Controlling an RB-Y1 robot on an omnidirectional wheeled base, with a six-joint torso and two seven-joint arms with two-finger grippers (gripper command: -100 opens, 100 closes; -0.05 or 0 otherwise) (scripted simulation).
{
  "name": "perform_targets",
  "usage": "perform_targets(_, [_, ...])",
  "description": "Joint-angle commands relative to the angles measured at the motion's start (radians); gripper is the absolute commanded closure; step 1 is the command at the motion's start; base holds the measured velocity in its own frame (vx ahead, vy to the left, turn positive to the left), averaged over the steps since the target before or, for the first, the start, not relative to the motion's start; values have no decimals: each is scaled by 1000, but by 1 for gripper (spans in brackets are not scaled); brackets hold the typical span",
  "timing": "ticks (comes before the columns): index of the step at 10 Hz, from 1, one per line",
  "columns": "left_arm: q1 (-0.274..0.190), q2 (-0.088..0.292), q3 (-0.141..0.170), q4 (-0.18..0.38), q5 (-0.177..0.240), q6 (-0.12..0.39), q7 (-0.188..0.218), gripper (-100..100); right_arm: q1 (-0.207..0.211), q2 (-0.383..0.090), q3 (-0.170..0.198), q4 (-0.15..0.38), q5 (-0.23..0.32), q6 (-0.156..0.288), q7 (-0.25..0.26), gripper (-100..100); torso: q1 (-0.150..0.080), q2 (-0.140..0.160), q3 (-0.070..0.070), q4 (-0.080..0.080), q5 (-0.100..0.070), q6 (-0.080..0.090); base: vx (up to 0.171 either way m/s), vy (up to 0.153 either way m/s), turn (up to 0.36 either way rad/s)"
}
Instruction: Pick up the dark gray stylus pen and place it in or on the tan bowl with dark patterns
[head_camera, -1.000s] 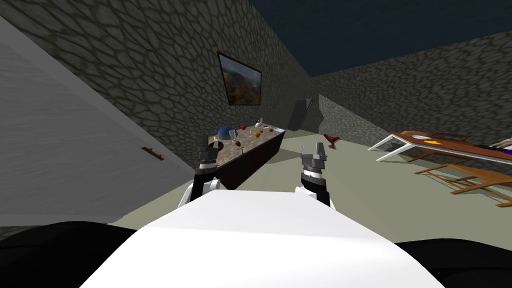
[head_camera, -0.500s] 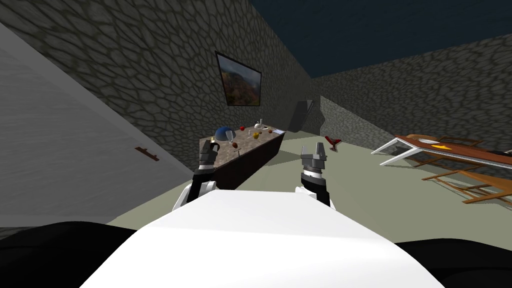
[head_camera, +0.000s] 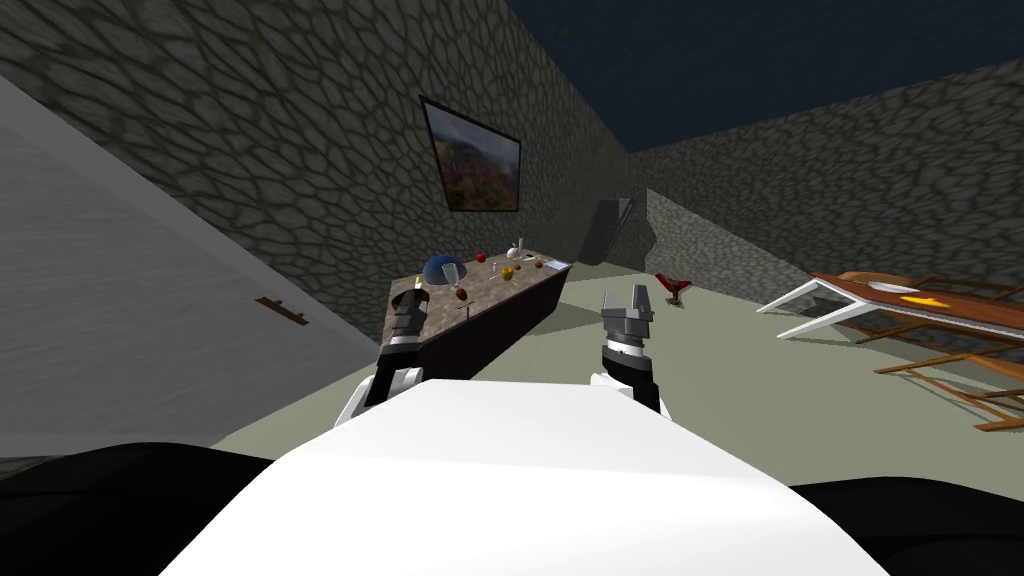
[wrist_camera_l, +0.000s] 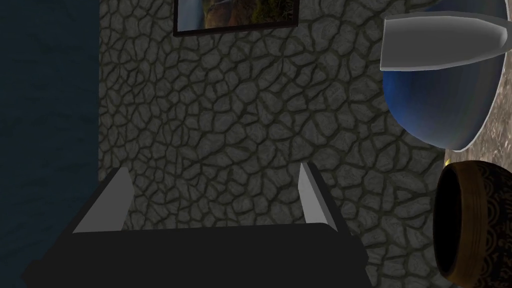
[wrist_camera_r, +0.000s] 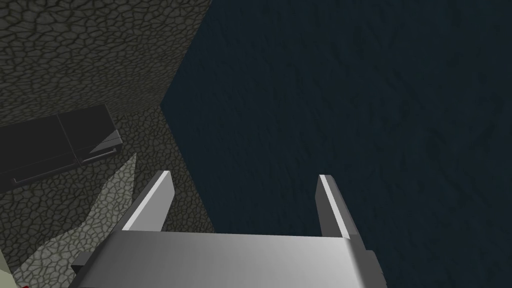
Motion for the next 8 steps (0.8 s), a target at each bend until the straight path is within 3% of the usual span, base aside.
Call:
perform_targets(1, [3,7,32,45,20,13,7,-100,0,0,0,0,0,0,0,0,0,0,0,0,0,0,84,-126,41])
perform_targets(2, [3,11,53,71,33,21,10,-100,0,0,0,0,0,0,0,0,-2,0,0,0,0,0,145,-135,74])
perform_targets(5, [3,15,73,105,45,29,14,-100,0,0,0,0,0,0,0,0,-1,0,0,0,0,0,75,-84,25])
perform_targets(8, [0,22,128,184,78,52,25,-100,0,0,0,0,0,0,0,0,-1,1,1,0,0,0,75,-100,53])
